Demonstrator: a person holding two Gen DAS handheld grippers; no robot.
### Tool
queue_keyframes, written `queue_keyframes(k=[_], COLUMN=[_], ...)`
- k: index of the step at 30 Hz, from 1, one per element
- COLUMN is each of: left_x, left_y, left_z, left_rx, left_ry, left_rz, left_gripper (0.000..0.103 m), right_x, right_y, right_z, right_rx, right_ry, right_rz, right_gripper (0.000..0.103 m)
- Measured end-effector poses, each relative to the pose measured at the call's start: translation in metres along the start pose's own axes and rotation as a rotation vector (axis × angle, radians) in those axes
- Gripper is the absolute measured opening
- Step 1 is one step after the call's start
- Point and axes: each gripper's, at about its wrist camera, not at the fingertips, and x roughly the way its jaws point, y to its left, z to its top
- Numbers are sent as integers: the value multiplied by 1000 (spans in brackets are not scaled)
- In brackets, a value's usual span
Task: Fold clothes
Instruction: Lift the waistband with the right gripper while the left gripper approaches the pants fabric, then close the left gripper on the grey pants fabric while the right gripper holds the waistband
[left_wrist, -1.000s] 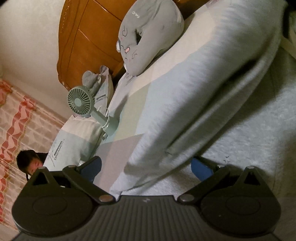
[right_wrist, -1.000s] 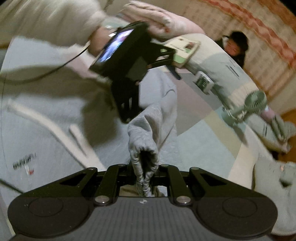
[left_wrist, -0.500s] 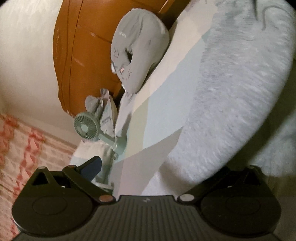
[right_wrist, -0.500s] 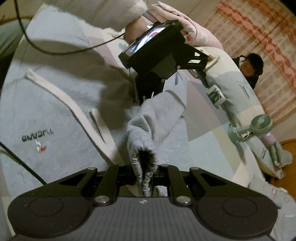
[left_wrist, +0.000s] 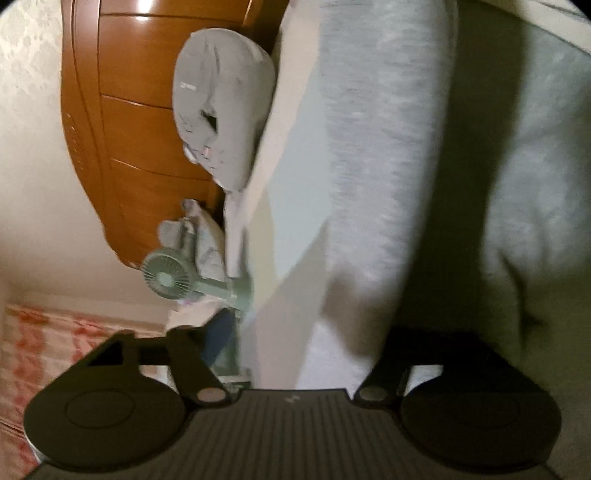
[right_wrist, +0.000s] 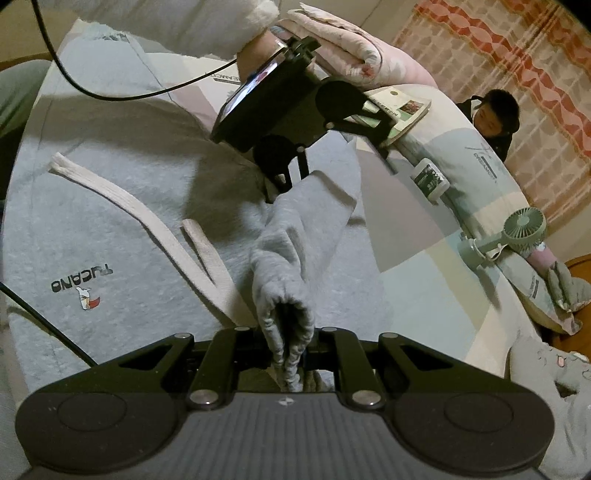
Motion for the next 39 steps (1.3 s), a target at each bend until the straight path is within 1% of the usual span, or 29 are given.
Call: queue_keyframes(k=[1,2,4,5,6,7,9,11,14,19,25,26,31,34,39], left_x=[0,1,5,7,8,10,9,8,4,-19,-56,-64,-99,-117,-140], left_y=[-2,-3,-4,-5,-6,-9,-14,-10,-3,9,27,28,27,22,9], left_z=[-1,-2,-4,-5,-5,-6,-7,-8,-4,-1,10,12,26,35,48], left_rx=[-7,-24,-62,-85,-105,-123,-144,-165,-135,-80,-27,-21,9,24,27], left_ry=[3,5,13,20,28,36,41,56,77,88,111,115,130,129,131], left_rz=[-14,-24,-47,-60,-77,-100,-98,-108,-129,-92,-63,-69,-97,-109,-145], left_gripper=[53,50,36,31,15,3,3,5,5,5,5,5,5,5,5], right_x=[1,2,2,2,3,3,4,4,1,-10,-30,-33,-52,-61,-68], right_y=[-1,-3,-3,-3,-3,-3,-4,-5,-8,-21,-35,-38,-50,-55,-51], right_z=[-1,-1,-2,-2,-3,-3,-4,-3,-3,-6,-11,-13,-25,-33,-41], right_rx=[6,12,19,23,28,33,43,51,70,142,226,241,332,361,340], right_ry=[0,0,3,4,5,7,9,8,6,-11,-66,-78,-151,-181,-167], right_rz=[3,6,8,9,12,14,17,15,10,-10,-30,-29,28,54,95], right_gripper=[16,16,16,16,16,16,16,16,16,16,16,16,16,16,17])
